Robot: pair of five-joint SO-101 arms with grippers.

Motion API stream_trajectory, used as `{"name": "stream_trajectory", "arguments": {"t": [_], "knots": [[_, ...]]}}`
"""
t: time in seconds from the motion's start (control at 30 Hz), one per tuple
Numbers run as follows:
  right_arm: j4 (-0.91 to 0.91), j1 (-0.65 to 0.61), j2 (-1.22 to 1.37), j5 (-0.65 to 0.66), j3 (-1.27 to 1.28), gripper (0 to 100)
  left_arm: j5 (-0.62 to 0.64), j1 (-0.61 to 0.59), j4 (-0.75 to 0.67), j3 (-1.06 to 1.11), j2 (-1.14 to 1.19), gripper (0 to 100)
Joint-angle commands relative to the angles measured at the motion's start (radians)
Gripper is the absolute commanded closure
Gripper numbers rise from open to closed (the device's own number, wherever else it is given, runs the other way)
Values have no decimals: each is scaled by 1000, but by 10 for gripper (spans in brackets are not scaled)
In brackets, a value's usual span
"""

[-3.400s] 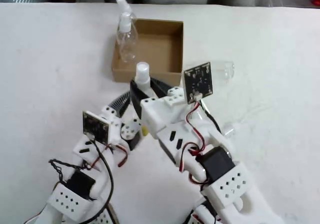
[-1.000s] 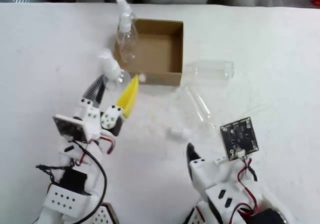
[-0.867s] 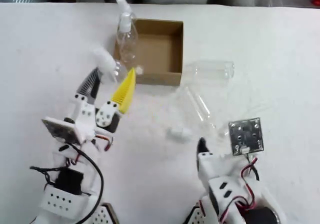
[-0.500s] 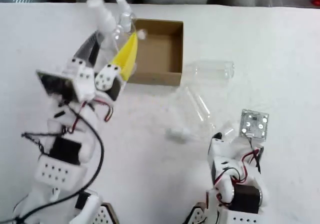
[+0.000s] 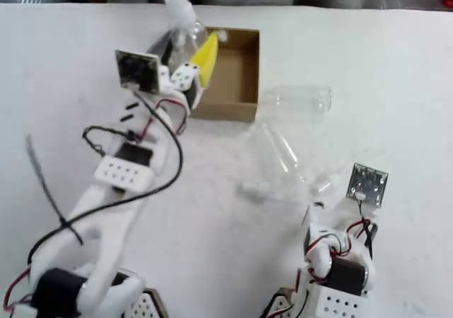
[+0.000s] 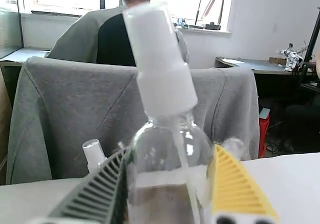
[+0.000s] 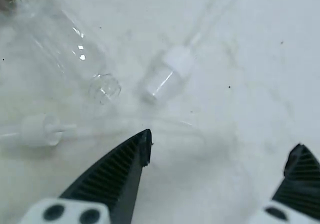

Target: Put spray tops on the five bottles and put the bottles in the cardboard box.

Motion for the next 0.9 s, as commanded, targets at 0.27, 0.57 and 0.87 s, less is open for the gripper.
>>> {"name": "stream_trajectory", "arguments": {"t": [0.27,0.57,0.87], "knots": [[-19,-1,-7,9,-2,622,6,-13,-348,-77,329,823],[-19,-1,-7,11,0,622,6,-25,-443,-206,549,823],[-21,-1,-7,11,3,622,-9,-36,-554,-267,714,823]]}}
